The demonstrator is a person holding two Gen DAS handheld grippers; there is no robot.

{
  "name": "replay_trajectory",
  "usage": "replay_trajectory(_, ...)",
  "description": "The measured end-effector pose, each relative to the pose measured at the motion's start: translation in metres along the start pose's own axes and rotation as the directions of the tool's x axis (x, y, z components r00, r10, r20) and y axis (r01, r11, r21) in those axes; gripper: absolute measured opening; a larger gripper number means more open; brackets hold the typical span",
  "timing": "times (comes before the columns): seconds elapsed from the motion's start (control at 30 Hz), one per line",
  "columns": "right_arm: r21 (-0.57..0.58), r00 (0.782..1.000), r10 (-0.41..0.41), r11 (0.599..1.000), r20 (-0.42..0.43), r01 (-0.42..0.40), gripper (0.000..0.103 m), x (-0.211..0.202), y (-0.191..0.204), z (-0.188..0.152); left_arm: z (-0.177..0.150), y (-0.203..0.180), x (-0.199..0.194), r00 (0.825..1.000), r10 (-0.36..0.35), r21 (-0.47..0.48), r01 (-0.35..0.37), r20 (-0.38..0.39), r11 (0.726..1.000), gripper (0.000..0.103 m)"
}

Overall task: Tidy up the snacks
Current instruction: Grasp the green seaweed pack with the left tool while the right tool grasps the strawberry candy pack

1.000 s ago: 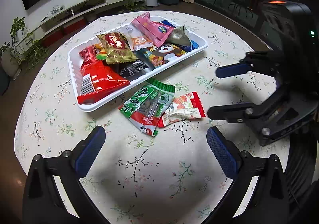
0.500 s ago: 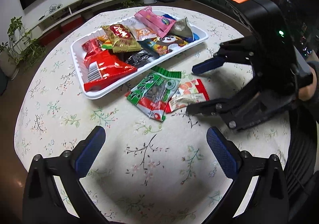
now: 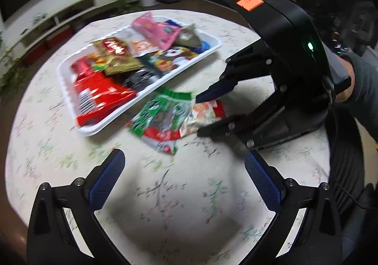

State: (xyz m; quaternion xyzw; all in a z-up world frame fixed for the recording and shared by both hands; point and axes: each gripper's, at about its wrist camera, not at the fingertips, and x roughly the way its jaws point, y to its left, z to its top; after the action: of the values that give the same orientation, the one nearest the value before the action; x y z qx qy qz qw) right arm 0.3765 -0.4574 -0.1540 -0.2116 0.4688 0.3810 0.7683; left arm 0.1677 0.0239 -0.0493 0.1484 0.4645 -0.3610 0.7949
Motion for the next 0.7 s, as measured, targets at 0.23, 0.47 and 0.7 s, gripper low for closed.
replay_trajectory(0.23,0.056,1.0,0.018,0.998,0.009,-0.018,0.043,-0.021,0.0,-0.041,0.023,0.003,0.024,0.997,-0.044,0.019,0.045,-0.059,0.999,0.093)
replay_trajectory(0.47,0.134,0.997,0.056,0.989,0.059,-0.063,0.044,-0.036,-0.006,-0.072,0.042,0.015,0.044,0.994,-0.043,0.007,0.044,-0.105,0.999,0.092)
replay_trajectory(0.7,0.143,0.994,0.063,0.987,0.09,-0.075,0.044,-0.036,-0.008,-0.074,0.057,0.029,0.068,0.985,-0.035,-0.006,0.034,-0.167,0.999,0.092)
